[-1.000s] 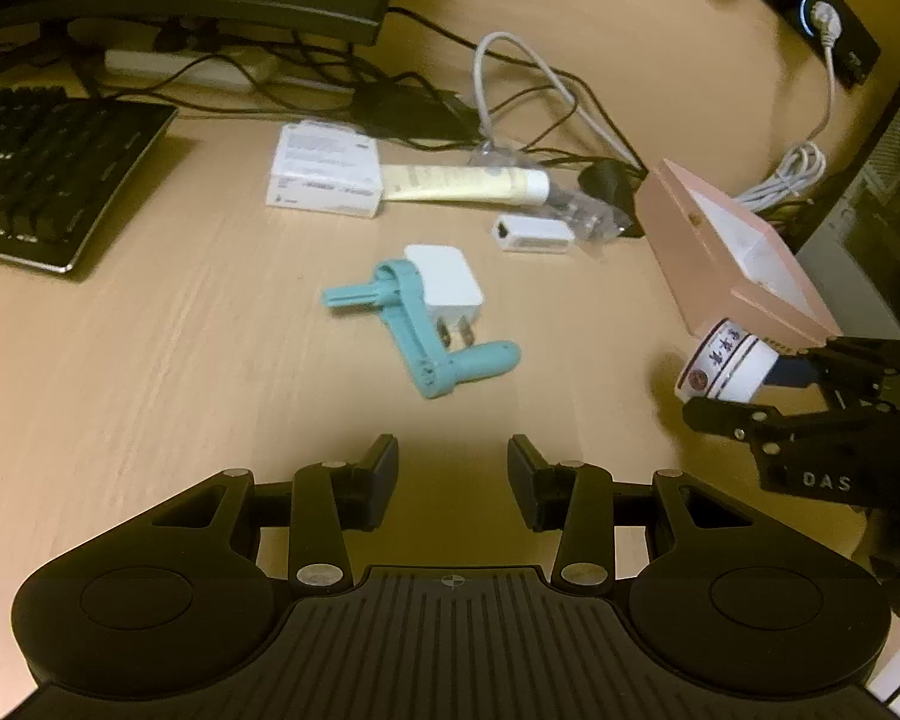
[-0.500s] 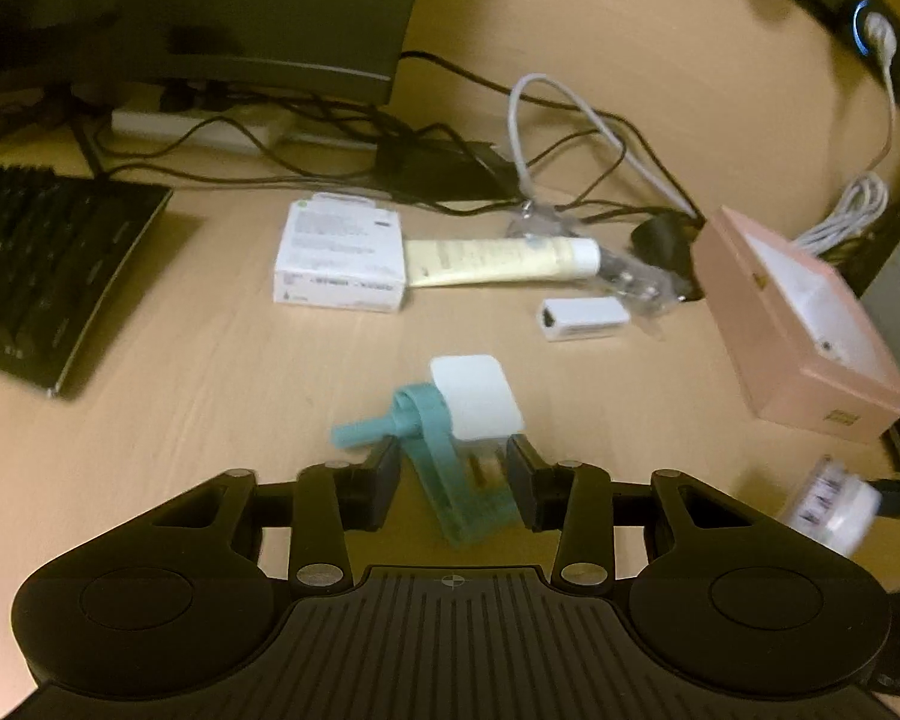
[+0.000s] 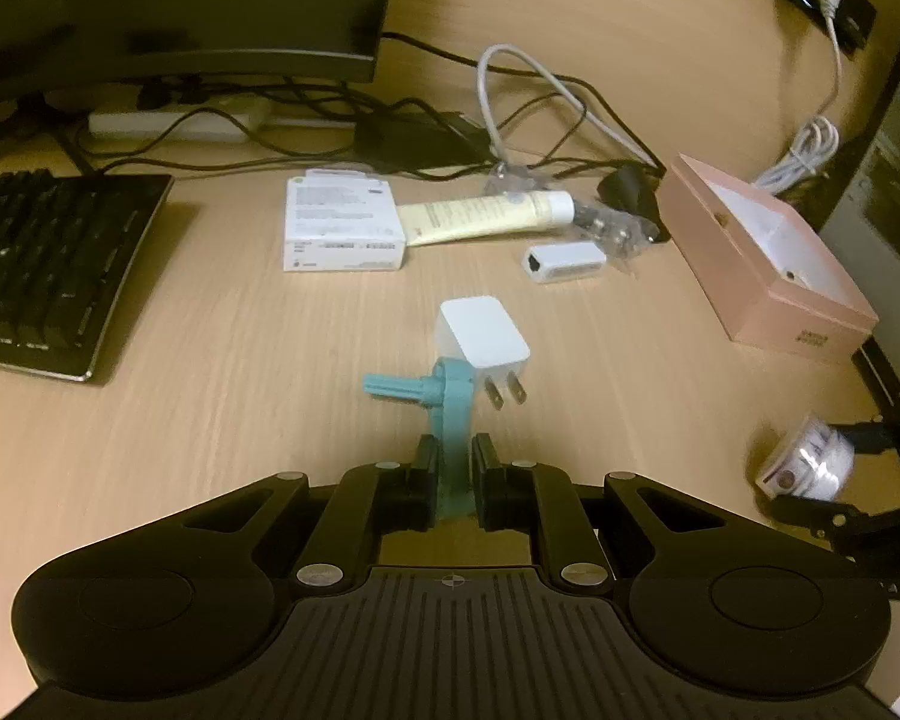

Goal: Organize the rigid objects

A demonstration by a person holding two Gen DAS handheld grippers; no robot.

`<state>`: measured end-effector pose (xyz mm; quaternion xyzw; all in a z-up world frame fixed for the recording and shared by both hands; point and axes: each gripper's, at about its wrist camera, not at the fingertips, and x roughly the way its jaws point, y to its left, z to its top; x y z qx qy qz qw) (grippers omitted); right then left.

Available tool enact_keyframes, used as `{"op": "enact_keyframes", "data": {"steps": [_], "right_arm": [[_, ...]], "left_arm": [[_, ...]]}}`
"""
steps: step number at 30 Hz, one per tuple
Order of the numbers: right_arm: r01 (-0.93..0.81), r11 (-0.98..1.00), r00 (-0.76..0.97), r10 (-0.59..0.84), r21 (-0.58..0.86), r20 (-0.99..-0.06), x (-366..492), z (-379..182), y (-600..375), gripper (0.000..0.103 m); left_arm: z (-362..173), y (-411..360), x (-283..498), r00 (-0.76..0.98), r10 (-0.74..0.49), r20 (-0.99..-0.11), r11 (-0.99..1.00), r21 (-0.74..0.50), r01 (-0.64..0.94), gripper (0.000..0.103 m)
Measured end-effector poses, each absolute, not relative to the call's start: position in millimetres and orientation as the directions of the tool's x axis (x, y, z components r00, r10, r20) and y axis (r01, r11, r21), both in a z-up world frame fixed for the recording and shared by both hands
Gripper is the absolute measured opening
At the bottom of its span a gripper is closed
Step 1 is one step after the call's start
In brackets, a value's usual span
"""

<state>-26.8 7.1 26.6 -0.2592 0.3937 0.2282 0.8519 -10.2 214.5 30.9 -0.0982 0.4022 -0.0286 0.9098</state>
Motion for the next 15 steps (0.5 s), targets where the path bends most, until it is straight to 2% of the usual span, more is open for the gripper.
{"op": "enact_keyframes", "data": {"steps": [6, 11, 13, 14, 15], "right_arm": [[-0.556, 0.811, 0.62, 0.256, -0.185, -0.742, -31.3, 27.6, -9.3, 0.069], [-0.446, 0.892, 0.657, 0.276, -0.067, -0.702, -37.8, 11.0, -40.2, 0.068], [-0.407, 0.913, 0.677, 0.292, -0.013, -0.675, -39.2, 9.1, -51.0, 0.064], [-0.393, 0.919, 0.682, 0.303, 0.016, -0.665, -38.7, 9.4, -55.4, 0.057], [-0.378, 0.925, 0.686, 0.313, 0.046, -0.656, -37.6, 11.1, -59.0, 0.057]], "left_arm": [[27.5, 207.5, -5.5, 0.673, -0.116, -0.731, 0.981, -0.19, -0.038, 0.019], [24.1, 207.1, -1.1, 0.675, -0.087, -0.733, 0.983, -0.172, -0.059, 0.019], [20.4, 206.1, 2.9, 0.676, -0.067, -0.733, 0.986, -0.152, -0.067, 0.02], [19.0, 205.4, 4.4, 0.679, -0.062, -0.732, 0.987, -0.145, -0.067, 0.02], [18.6, 204.4, 5.1, 0.683, -0.057, -0.728, 0.988, -0.138, -0.064, 0.02]]}}
